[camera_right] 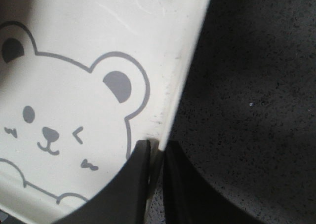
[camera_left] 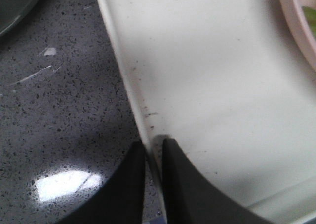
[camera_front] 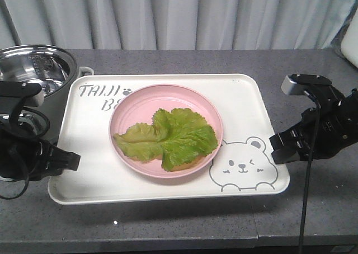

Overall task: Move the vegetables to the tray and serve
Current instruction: 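Close both grippers on the tray edges and lift the tray, then hold the tray level with both grippers while the base turns and drives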

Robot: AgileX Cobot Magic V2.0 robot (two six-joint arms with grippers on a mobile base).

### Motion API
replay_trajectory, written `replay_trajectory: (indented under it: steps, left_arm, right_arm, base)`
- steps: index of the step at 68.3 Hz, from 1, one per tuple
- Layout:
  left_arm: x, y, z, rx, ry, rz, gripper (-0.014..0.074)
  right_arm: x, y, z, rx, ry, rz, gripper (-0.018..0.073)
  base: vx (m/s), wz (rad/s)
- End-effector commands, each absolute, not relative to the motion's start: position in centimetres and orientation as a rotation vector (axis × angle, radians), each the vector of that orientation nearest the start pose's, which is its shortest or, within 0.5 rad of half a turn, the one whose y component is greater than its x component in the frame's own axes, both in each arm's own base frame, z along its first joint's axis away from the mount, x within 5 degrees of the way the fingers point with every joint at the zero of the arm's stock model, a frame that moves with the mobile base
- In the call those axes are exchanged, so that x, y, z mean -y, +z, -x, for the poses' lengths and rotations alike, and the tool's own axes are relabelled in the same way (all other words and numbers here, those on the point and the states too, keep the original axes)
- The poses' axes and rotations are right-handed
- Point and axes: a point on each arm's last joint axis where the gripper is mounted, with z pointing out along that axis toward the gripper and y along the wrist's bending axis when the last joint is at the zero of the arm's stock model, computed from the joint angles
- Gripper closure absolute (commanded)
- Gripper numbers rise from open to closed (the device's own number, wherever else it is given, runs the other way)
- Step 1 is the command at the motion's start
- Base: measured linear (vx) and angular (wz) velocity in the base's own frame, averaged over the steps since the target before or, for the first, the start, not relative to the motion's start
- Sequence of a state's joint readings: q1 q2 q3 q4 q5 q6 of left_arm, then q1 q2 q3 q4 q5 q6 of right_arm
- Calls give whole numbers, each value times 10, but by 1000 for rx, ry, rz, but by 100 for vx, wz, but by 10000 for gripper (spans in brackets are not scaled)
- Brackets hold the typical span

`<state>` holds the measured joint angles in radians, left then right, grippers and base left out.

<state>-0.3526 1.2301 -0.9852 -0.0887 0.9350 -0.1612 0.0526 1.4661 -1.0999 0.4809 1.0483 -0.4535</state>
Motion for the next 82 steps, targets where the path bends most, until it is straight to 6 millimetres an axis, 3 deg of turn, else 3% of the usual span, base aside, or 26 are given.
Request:
replay_trajectory:
  steps: [1, 82]
  left_arm:
    - [96, 325, -220, -2533, -398, -195, 604]
    - [96, 325, -220, -2532, -398, -196, 604]
  right_arm:
    - [-63, 301, -272, -2635, 658, 481, 564]
    - [-63, 301, -272, -2633, 661, 482, 564]
  base:
    - [0, 0]
    - [0, -1]
